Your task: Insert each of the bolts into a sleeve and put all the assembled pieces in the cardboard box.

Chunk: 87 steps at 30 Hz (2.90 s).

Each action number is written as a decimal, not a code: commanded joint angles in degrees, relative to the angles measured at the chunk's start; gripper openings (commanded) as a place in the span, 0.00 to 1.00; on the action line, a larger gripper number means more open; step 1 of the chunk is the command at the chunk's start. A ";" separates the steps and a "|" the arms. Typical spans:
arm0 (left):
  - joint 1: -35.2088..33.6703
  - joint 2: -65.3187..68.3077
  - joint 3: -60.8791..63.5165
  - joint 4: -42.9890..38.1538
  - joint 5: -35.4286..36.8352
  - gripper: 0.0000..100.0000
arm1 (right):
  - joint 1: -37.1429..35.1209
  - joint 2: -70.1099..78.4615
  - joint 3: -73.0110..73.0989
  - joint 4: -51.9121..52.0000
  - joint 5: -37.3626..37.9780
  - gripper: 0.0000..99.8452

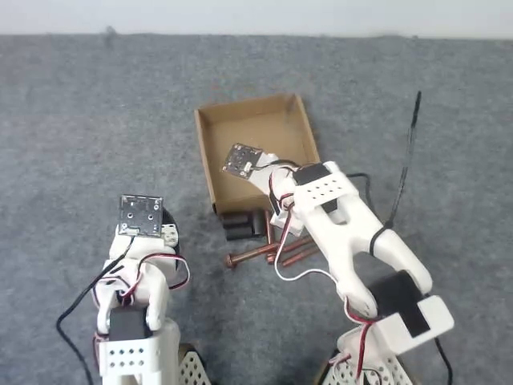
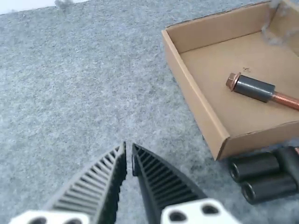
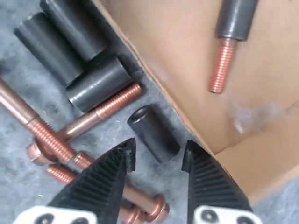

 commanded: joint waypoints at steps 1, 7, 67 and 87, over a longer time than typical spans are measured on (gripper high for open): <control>-0.44 0.97 -0.48 -1.41 -0.97 0.02 | -0.22 0.57 -1.05 -2.07 3.43 0.17; -0.44 0.97 -0.48 -1.49 -0.97 0.02 | -0.40 1.80 -2.46 -1.54 5.80 0.17; -0.44 0.97 -0.48 -1.49 -0.88 0.02 | 33.45 -28.88 27.96 -2.24 -26.90 0.01; -0.09 0.62 -0.48 0.53 -3.34 0.02 | 51.74 -29.58 33.41 -6.73 -26.29 0.01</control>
